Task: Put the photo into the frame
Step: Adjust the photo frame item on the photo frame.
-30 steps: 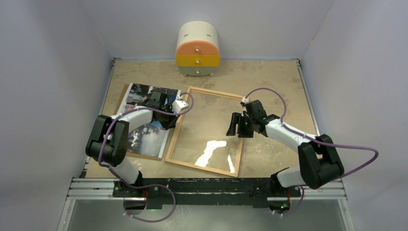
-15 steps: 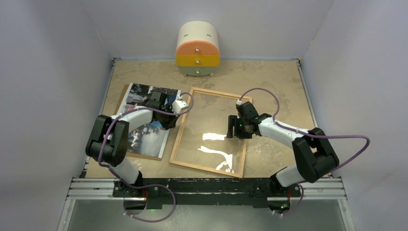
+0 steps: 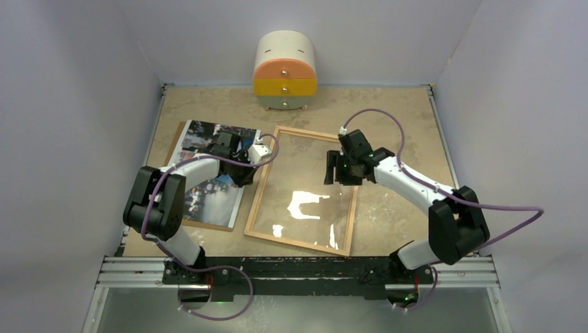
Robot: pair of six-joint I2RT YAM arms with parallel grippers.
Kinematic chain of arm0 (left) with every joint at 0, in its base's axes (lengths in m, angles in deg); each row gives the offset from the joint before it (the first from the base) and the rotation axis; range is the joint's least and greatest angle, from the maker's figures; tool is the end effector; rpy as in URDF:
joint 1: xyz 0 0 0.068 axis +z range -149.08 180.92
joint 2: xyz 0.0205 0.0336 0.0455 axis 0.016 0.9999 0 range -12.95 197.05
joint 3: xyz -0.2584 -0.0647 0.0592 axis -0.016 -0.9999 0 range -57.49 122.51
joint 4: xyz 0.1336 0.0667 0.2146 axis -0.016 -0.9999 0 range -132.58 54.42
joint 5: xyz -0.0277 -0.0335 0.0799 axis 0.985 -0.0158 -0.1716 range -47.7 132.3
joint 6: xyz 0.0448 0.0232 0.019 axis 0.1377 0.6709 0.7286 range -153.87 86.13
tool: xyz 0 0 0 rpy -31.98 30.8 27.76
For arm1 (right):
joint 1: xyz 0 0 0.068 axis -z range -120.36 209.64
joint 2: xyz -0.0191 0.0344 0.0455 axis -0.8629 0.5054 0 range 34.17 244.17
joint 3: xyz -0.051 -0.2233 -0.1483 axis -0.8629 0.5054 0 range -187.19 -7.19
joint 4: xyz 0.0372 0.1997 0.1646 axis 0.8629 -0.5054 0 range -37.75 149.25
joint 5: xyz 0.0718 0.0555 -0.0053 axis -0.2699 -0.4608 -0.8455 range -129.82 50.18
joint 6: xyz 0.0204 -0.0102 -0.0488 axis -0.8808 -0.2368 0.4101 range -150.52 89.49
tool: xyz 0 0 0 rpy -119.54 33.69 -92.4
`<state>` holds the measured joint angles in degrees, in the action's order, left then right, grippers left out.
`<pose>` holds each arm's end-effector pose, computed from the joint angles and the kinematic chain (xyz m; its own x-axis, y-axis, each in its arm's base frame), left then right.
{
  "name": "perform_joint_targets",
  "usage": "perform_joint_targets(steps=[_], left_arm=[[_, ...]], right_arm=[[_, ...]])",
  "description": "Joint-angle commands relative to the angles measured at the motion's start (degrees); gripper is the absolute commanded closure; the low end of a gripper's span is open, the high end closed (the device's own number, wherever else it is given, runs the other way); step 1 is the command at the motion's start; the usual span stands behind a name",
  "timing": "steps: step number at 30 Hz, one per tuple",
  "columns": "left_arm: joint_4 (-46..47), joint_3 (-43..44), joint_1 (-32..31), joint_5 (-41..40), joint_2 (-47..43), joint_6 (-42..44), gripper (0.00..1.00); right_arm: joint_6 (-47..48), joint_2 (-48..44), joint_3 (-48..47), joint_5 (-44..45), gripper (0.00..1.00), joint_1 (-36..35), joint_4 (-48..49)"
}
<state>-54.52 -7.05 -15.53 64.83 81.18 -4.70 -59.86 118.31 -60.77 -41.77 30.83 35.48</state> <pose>0.2903 -0.1000 0.1561 -0.5339 0.6270 -0.5673 0.7910 0.6075 -0.0730 0.2609 0.1448 0.2142 -0.8651 0.0831 -0.4947 -0.0863 0.9468 0.3100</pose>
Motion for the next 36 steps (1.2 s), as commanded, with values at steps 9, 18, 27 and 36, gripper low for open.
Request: perform_joint_targets(steps=[9, 18, 27, 36], left_arm=[[-0.25, -2.36, 0.19, 0.59, -0.57, 0.11, 1.0], [-0.3, -2.53, 0.19, 0.94, -0.92, -0.11, 1.0], [0.41, -3.04, 0.19, 0.94, -0.7, -0.25, 1.0], [1.05, -3.5, 0.19, 0.95, -0.48, -0.21, 1.0]], right_arm=[[0.2, 0.44, -1.73, 10.17, 0.32, 0.17, -7.27], [-0.01, 3.5, 0.84, 8.48, 0.33, 0.17, -3.84], [0.08, 5.36, 2.15, 8.89, 0.33, 0.17, -2.28], [1.59, 6.26, 0.42, 5.84, 0.36, 0.17, -1.96]])
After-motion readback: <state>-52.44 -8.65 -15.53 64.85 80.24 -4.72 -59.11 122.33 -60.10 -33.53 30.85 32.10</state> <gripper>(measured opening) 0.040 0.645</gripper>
